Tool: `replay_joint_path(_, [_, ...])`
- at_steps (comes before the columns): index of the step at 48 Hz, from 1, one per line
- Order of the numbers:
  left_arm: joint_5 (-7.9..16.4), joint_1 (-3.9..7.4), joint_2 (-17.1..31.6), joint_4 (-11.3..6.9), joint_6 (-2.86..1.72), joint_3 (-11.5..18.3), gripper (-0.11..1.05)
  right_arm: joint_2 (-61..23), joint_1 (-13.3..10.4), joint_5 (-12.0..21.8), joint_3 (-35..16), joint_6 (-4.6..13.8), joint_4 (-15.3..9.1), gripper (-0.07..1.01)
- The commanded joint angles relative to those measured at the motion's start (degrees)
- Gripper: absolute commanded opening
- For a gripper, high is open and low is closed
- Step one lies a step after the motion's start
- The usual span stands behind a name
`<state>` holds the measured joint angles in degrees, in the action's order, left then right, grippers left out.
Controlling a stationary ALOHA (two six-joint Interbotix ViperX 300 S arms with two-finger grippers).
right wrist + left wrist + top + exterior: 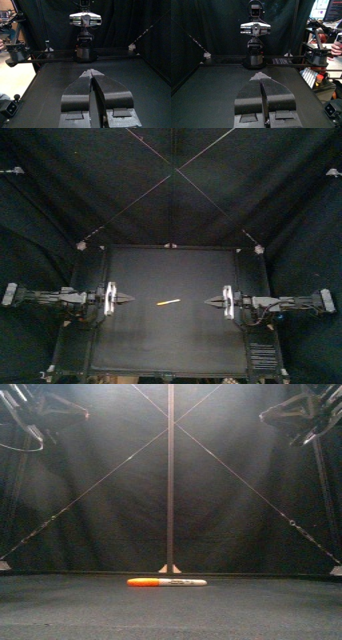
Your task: Uncap the pen
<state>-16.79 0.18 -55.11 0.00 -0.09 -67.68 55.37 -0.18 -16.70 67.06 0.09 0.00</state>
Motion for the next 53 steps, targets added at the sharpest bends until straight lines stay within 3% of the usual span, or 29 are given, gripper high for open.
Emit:
replay_joint_path(1, [-0.9, 0.18, 3.3, -0.09, 0.09, 0.5, -0.08, -3.1, -0.5, -1.1, -0.8, 0.44, 0.4, -0.02])
replay_joint_path(7, [-1.5, 0.18, 7.0, -0.18, -0.09, 0.8, 0.0, -10.2, -1.4, -2.5, -2.1, 0.44, 0.3, 0.04])
replay_joint_path(10, [-2.2, 0.18, 9.2, -0.53, -0.18, 1.0, 0.03, -15.8, -3.0, -3.3, -3.5, 0.35, 0.1, 0.07])
replay_joint_path(19, [-3.3, 0.18, 16.5, -4.22, -0.18, 1.5, 0.16, -31.0, -7.2, -3.4, -9.3, 0.35, 0.0, 0.17])
replay_joint_path(26, [-3.3, 0.09, 21.0, -7.29, -0.18, 1.5, 0.33, -41.2, -8.9, -3.2, -14.0, 0.44, 0.0, 0.41])
replay_joint_path(33, [-3.3, 0.0, 23.5, -8.26, -0.18, 1.5, 0.5, -48.0, -9.1, -1.9, -17.5, 0.53, 0.2, 0.69])
replay_joint_path(40, [-3.3, 0.0, 25.0, -8.35, -0.18, 1.6, 0.67, -53.4, -9.1, 2.5, -21.2, 0.44, -0.1, 0.88])
replay_joint_path(47, [-3.3, 0.0, 26.3, -8.35, -0.18, 1.6, 0.76, -58.3, -9.1, 9.8, -25.5, 0.44, 0.2, 0.88])
replay_joint_path(53, [-3.3, 0.0, 27.8, -8.35, -0.18, 1.7, 0.77, -61.3, -9.5, 14.6, -28.5, 0.09, 0.1, 0.88])
